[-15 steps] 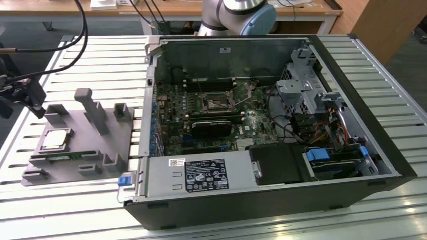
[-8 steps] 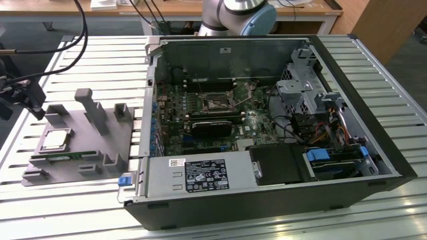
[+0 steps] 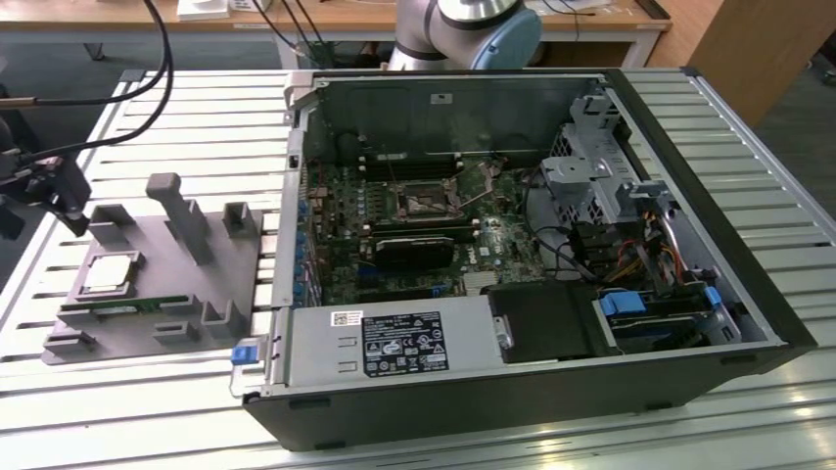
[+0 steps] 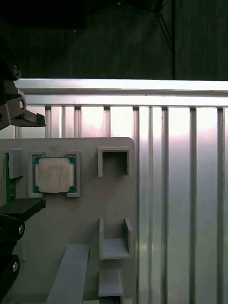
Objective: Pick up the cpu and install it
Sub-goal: 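Pick up the cpu and move it towards the insertion slot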
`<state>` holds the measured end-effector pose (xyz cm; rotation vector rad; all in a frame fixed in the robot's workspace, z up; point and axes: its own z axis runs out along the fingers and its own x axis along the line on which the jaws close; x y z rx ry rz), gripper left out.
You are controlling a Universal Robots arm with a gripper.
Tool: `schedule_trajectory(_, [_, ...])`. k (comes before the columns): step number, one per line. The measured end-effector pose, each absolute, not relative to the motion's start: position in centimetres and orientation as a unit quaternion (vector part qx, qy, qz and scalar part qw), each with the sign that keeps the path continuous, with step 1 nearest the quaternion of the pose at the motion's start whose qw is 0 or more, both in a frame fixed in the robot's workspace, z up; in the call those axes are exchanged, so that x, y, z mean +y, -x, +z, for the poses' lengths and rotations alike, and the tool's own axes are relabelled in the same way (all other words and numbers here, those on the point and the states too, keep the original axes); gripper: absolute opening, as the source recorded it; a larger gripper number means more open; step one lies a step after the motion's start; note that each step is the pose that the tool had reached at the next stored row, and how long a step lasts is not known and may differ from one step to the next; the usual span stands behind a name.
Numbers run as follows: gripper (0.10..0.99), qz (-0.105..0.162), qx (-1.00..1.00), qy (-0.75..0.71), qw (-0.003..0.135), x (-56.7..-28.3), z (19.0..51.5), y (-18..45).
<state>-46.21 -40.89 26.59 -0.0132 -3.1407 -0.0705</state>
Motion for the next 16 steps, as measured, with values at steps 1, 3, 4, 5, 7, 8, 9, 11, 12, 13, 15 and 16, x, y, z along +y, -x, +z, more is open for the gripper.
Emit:
schedule_trajectory(1, [0.706, -0.022, -1.0, -0.001, 0.0, -40.9, 26.5, 46.2])
schedule_trajectory(3, [0.706, -0.02, -1.0, -0.002, 0.0, -40.9, 26.4, 46.2])
schedule_trajectory(4, [0.706, -0.019, -1.0, -0.002, 0.0, -40.9, 26.3, 46.2])
schedule_trajectory(5, [0.706, -0.019, -1.0, -0.002, 0.0, -40.9, 26.2, 46.1])
schedule_trajectory(7, [0.706, -0.017, -1.0, -0.003, 0.0, -41.0, 25.9, 46.0])
schedule_trajectory(8, [0.706, -0.017, -1.0, -0.003, 0.0, -41.0, 25.7, 45.8])
schedule_trajectory(9, [0.706, -0.016, -1.0, -0.003, 0.0, -41.0, 25.6, 45.7])
schedule_trajectory(11, [0.706, -0.016, -1.0, -0.003, 0.0, -41.0, 25.2, 45.4])
schedule_trajectory(12, [0.706, -0.016, -1.0, -0.002, 0.0, -41.0, 25.0, 45.4])
schedule_trajectory(13, [0.706, -0.016, -1.0, -0.002, 0.0, -41.0, 24.8, 45.3])
schedule_trajectory(15, [0.706, -0.016, -1.0, -0.002, 0.0, -41.0, 24.5, 45.2])
schedule_trajectory(16, [0.706, -0.016, -1.0, -0.002, 0.0, -41.0, 24.3, 45.2])
